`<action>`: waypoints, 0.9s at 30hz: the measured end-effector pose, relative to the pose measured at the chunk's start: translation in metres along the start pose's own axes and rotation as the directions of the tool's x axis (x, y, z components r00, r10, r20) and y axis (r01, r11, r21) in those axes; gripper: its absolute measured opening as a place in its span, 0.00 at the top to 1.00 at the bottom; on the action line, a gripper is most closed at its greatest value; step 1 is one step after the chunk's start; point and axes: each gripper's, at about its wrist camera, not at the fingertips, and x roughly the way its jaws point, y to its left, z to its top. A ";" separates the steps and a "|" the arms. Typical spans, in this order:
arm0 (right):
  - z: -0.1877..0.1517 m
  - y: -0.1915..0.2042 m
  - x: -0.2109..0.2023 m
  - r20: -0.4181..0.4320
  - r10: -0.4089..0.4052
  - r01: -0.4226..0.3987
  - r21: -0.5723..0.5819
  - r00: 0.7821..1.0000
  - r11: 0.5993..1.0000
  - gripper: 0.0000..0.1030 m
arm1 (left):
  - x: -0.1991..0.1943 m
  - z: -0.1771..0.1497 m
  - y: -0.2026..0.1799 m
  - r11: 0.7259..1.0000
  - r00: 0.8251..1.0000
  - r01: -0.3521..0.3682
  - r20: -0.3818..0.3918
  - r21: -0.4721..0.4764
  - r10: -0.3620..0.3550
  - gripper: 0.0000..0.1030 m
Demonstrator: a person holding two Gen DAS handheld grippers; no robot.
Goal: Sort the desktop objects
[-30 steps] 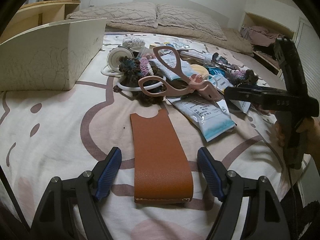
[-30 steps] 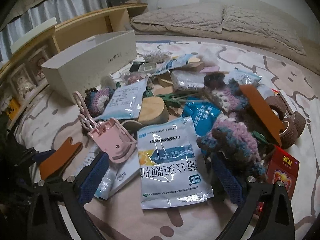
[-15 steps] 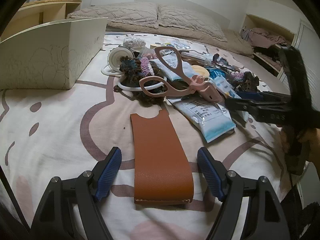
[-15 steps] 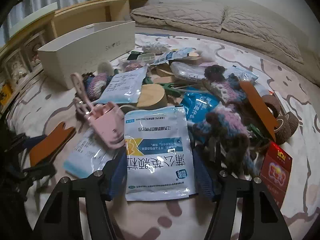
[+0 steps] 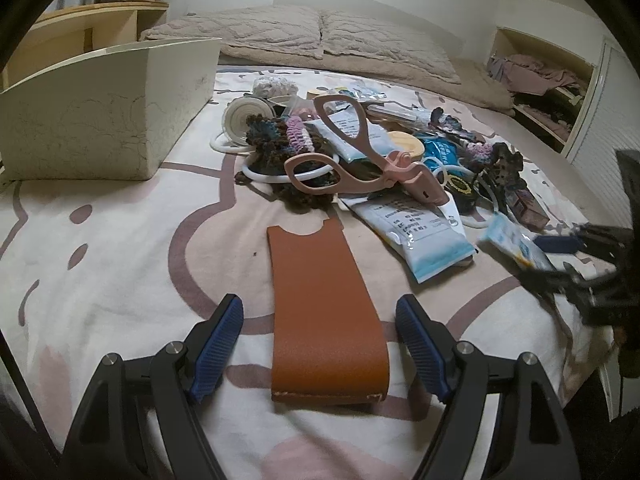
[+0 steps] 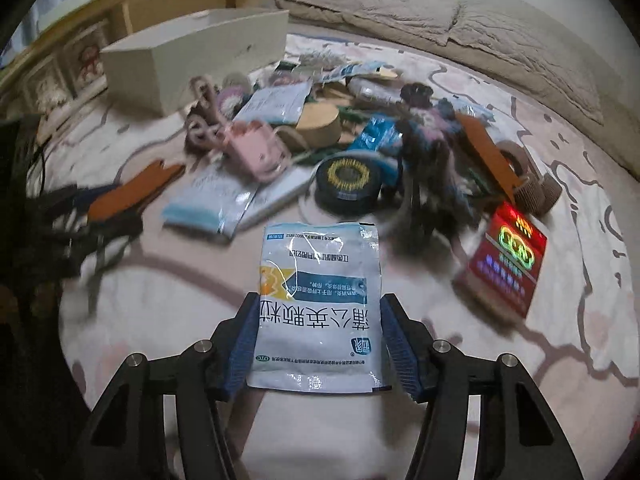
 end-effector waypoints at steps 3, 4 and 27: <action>-0.008 0.007 -0.005 0.003 -0.031 0.031 -0.013 1.000 0.999 0.41 | -0.004 -0.001 0.002 1.000 1.000 -0.019 -0.004 -0.015 0.019 0.23; -0.010 0.008 -0.006 0.006 -0.041 0.041 -0.013 0.999 0.999 0.39 | -0.005 -0.001 0.004 0.999 1.000 -0.023 -0.007 -0.022 0.023 0.23; -0.040 -0.062 -0.021 -0.009 -0.228 0.220 0.290 0.974 0.931 0.21 | -0.005 -0.003 0.003 1.000 1.000 -0.014 -0.008 -0.028 0.013 0.17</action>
